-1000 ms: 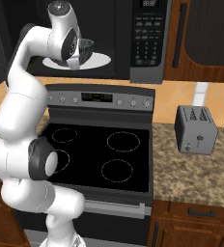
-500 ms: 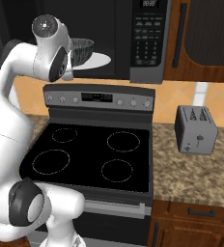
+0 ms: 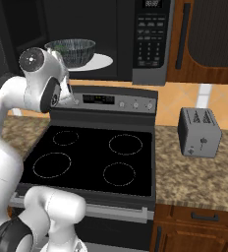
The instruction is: Pick the broccoli from the sink and place it in the bowl. Then pick the bowl and place it in the microwave. Then close the microwave door and press the start button.
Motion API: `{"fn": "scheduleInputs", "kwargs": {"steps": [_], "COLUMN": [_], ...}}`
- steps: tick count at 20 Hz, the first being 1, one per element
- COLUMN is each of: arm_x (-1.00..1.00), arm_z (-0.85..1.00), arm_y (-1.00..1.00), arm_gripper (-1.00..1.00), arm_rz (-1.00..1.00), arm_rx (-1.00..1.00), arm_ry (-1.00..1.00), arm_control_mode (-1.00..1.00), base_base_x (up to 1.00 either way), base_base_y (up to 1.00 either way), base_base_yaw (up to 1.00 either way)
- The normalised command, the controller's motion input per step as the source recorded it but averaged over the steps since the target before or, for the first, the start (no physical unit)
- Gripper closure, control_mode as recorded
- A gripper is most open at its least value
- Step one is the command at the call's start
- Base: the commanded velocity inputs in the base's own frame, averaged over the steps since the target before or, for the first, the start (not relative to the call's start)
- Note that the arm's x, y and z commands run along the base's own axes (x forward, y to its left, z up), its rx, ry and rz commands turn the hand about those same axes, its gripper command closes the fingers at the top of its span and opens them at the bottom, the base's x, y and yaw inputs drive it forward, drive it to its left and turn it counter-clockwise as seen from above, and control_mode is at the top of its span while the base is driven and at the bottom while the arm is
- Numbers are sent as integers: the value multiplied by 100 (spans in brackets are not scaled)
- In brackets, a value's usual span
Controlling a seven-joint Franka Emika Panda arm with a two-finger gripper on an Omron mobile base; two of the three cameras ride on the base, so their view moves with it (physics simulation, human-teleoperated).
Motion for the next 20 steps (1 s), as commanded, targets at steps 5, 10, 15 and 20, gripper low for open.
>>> {"fn": "scheduleInputs", "kwargs": {"steps": [5,10,15,20], "arm_x": [-13,-20,-10,0], "arm_z": [-100,-93,-66,-48], "arm_y": [-1,13,35,31], "arm_gripper": [-100,-100,-100,-100], "arm_rz": [-6,-14,-19,-22], "arm_rx": [-32,-39,-40,-33], "arm_ry": [7,4,0,-5], "arm_control_mode": [-100,-100,-100,-100], "base_base_x": [0,0,0,0], "base_base_y": [0,0,0,0], "base_base_yaw": [0,0,0,0]}}
